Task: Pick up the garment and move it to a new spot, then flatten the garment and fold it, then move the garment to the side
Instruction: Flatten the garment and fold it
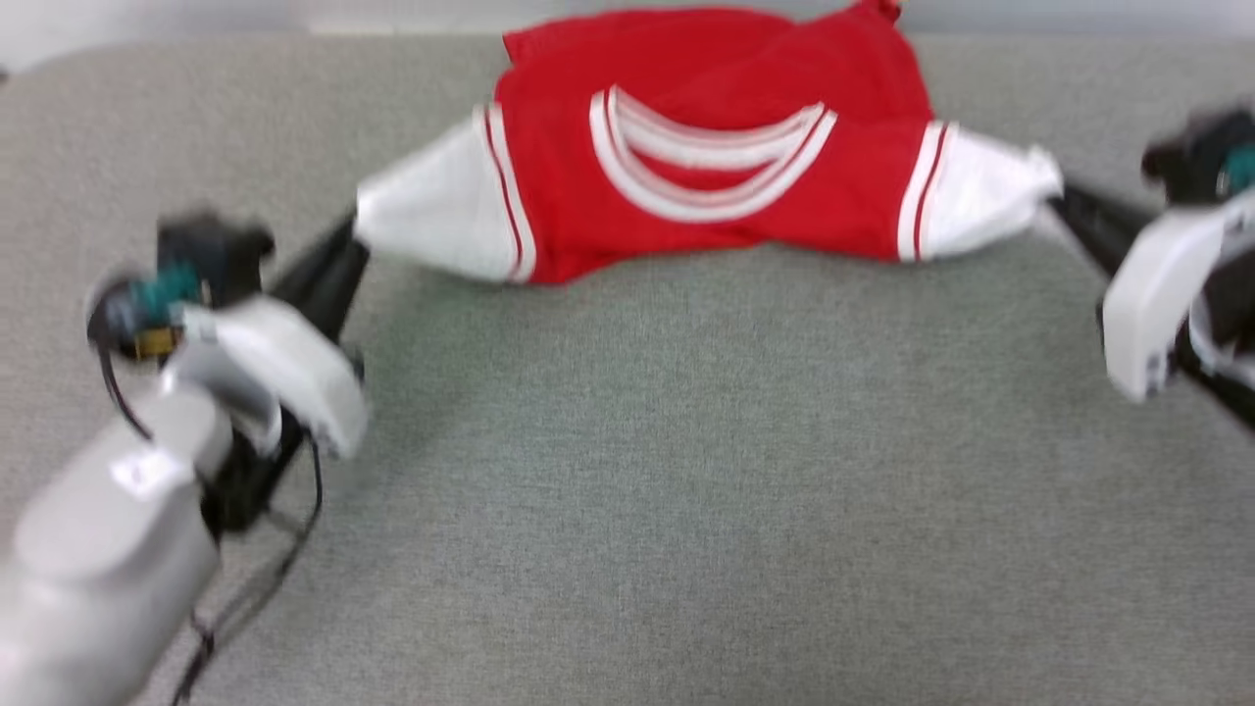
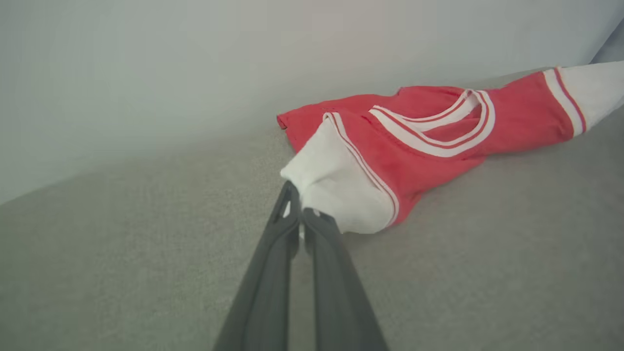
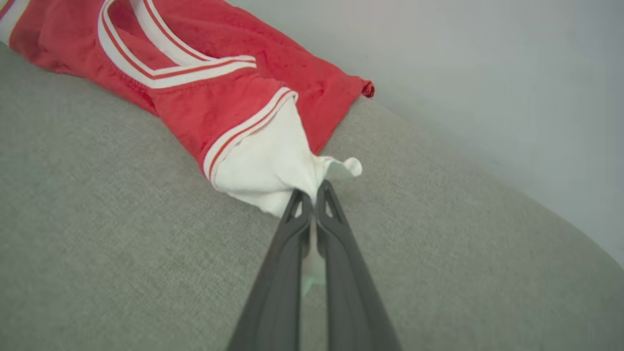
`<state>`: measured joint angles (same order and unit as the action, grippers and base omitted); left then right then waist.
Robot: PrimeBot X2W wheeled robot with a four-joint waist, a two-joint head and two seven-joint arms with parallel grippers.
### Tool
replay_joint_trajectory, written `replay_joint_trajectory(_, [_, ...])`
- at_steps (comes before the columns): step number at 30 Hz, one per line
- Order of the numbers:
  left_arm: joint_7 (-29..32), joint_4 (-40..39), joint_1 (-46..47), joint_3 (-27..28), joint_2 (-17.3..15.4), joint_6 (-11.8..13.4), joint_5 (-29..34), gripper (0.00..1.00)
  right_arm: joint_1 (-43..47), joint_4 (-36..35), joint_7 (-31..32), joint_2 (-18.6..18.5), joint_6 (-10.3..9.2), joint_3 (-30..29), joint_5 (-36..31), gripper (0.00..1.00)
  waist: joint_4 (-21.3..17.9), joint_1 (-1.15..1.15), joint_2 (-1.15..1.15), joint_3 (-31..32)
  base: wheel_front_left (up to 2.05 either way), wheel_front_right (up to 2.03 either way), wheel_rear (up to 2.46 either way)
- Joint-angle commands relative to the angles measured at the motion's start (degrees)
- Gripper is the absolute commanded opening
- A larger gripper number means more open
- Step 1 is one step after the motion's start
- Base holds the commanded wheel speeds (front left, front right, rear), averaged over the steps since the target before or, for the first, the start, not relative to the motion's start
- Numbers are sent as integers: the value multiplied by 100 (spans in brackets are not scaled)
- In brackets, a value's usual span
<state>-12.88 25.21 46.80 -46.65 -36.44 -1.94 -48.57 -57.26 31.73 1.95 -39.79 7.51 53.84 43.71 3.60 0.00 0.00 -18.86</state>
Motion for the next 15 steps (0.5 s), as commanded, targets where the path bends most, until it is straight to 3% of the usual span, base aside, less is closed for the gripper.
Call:
replay_joint_trajectory(1, [-14,-208,-510,-60,-118,156,-99,0,495,-138,-50,-144,-4,0,155,0,-28,0,0,361,0,0,0])
replay_joint_trajectory(8, [37,-732,-1935,-175,-473,535,-517,0,1940,-601,-25,-476,-4,-100,348,0,-98,0,0,974,0,0,0])
replay_joint_trajectory(13, [12,-909,-2659,-216,-628,710,-754,0,2696,-781,5,-514,-4,-285,325,0,-162,0,0,1291,0,0,0])
replay_joint_trajectory(15, [-53,-1062,-3322,-200,-789,930,-971,0,3508,-968,62,-584,-4,-555,331,0,-173,0,0,1554,0,0,0])
